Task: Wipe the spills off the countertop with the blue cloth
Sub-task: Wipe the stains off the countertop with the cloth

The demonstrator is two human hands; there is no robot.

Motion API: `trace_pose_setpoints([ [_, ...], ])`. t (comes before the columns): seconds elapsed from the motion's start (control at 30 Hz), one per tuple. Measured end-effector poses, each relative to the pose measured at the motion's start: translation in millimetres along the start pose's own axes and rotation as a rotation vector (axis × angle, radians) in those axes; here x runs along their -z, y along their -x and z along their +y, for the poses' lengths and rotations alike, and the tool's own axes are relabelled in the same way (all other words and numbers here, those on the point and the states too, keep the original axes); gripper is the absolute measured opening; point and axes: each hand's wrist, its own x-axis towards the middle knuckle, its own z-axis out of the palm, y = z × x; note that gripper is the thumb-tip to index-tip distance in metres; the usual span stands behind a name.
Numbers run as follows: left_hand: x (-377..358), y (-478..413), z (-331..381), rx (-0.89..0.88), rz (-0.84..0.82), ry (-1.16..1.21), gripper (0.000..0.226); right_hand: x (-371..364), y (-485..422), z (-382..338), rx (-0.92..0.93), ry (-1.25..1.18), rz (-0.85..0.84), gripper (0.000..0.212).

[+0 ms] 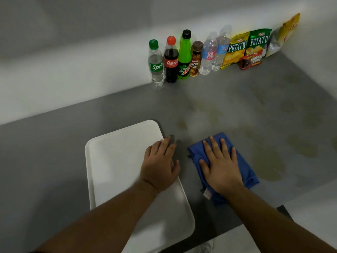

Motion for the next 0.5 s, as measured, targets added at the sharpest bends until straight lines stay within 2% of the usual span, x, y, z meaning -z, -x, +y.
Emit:
trace_pose_setpoints([
  [0.13,-0.2,-18.7,-14.2,-0.032,0.036,-0.034,0.052,1.8,-7.6,-26.0,0.061,0.018,-0.005,0.072],
  [0.3,-2.9,-28.3,-21.8,0.042,-0.111,-0.051,0.059,-12.3,20.5,-3.1,0.234,0.026,-0.026,0.066],
  [0.4,-5.8,-27.0,-24.6,0.056,-0.145,-0.051,0.061,-10.6,16.3,14.6,0.187,0.022,-0.014,0.066],
  [0.5,-5.5,-28.9,-24.3,0.071,-0.171,-0.052,0.061,-2.4,-11.9,0.3,0.034,-0.005,0.024,0.068],
])
